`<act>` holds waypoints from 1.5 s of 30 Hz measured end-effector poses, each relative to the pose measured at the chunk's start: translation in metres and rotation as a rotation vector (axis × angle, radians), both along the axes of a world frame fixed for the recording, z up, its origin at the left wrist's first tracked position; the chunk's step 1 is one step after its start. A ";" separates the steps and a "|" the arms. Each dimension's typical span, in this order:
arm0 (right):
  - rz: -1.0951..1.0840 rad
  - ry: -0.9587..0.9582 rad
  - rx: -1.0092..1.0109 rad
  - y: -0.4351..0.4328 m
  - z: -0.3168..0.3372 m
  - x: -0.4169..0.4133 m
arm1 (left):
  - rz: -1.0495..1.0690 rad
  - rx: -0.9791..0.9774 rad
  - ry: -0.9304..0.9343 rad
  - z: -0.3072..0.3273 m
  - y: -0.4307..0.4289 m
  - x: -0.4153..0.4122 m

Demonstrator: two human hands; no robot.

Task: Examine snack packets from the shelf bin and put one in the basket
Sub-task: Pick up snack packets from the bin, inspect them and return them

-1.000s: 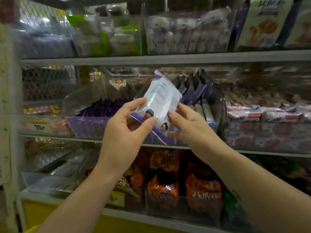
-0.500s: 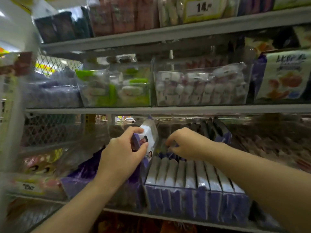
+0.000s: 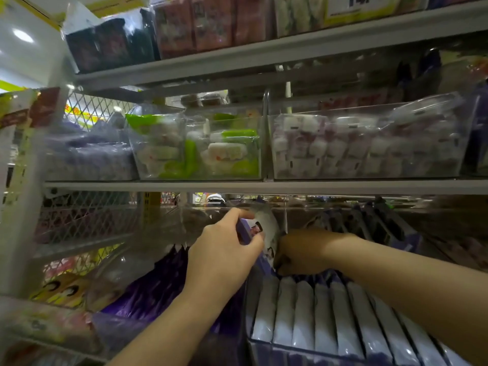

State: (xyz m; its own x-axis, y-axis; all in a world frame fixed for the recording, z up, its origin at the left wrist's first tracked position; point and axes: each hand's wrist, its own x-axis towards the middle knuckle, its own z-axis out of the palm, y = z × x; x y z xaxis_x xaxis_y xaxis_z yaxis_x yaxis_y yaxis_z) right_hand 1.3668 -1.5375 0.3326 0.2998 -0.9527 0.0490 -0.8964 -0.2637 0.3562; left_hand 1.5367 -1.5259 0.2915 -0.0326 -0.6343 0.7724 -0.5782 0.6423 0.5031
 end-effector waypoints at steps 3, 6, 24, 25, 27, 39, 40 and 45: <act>-0.024 0.085 -0.033 0.009 0.001 -0.009 | 0.055 0.006 -0.098 0.004 -0.002 -0.008; -0.028 0.139 -0.056 0.016 0.003 -0.017 | 0.176 -0.090 -0.264 0.011 -0.007 -0.020; 0.133 0.077 -0.149 0.005 -0.005 -0.038 | 0.192 -0.105 -0.765 0.045 -0.065 -0.062; 0.141 0.071 -0.157 0.004 -0.005 -0.039 | 0.161 -0.072 -0.771 0.048 -0.067 -0.060; 0.153 0.059 -0.165 0.004 -0.005 -0.039 | 0.115 0.006 -0.814 0.056 -0.072 -0.057; 0.113 0.118 -0.272 0.004 -0.011 -0.026 | 0.260 -0.113 -0.760 0.039 -0.083 -0.070; 0.105 0.125 -0.296 0.002 -0.012 -0.024 | 0.237 -0.135 -0.718 0.040 -0.081 -0.068; 0.099 -0.154 -0.440 -0.011 -0.010 -0.031 | -0.124 0.051 -0.641 0.039 -0.071 -0.050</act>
State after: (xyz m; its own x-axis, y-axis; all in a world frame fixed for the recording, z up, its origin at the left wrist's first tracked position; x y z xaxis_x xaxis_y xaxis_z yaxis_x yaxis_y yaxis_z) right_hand 1.3358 -1.5485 0.3231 0.3455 -0.7987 0.4926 -0.9257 -0.2042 0.3183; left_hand 1.4863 -1.5973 0.3303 -0.5521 -0.6318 0.5441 -0.6969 0.7079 0.1148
